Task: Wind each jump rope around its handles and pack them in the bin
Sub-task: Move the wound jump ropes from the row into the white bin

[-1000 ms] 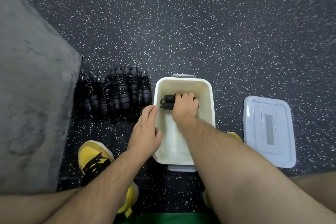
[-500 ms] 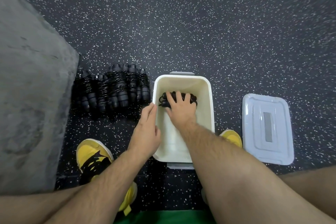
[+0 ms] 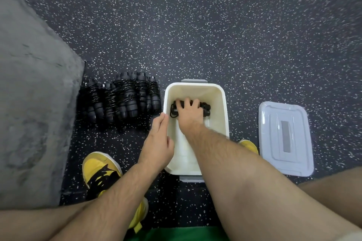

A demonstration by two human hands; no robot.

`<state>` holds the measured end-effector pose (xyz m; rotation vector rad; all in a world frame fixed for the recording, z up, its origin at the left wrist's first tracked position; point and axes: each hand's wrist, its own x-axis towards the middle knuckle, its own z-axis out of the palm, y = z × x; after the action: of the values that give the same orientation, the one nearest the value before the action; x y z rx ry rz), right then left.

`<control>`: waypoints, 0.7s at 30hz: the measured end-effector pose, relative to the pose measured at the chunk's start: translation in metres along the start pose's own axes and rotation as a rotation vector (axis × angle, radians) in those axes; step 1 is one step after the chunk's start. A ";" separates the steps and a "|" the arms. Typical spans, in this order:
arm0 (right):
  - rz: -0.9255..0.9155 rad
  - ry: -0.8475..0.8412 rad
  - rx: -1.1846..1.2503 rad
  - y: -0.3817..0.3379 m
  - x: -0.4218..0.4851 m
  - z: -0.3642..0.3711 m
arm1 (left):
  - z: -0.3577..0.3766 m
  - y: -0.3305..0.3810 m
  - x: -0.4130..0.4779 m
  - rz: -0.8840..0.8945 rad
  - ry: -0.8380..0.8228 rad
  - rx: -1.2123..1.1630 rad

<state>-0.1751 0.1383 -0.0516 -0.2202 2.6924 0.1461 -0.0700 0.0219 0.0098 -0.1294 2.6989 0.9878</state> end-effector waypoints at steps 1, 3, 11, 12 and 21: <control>-0.010 -0.018 0.012 0.004 -0.002 -0.002 | -0.001 0.001 0.000 0.000 -0.002 -0.004; -0.028 -0.043 0.036 0.012 -0.010 -0.014 | -0.004 0.003 0.001 0.015 0.010 0.002; -0.200 0.457 0.112 0.001 -0.044 -0.084 | -0.030 -0.008 0.032 0.004 0.160 0.083; -0.249 0.494 0.124 -0.009 -0.043 -0.087 | -0.036 -0.011 0.037 -0.025 0.189 0.117; -0.406 0.345 0.183 -0.094 -0.036 -0.089 | -0.069 -0.053 0.077 -0.477 0.197 0.137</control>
<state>-0.1632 0.0383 0.0372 -0.7889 2.9025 -0.2841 -0.1494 -0.0624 0.0062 -0.8367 2.6954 0.6723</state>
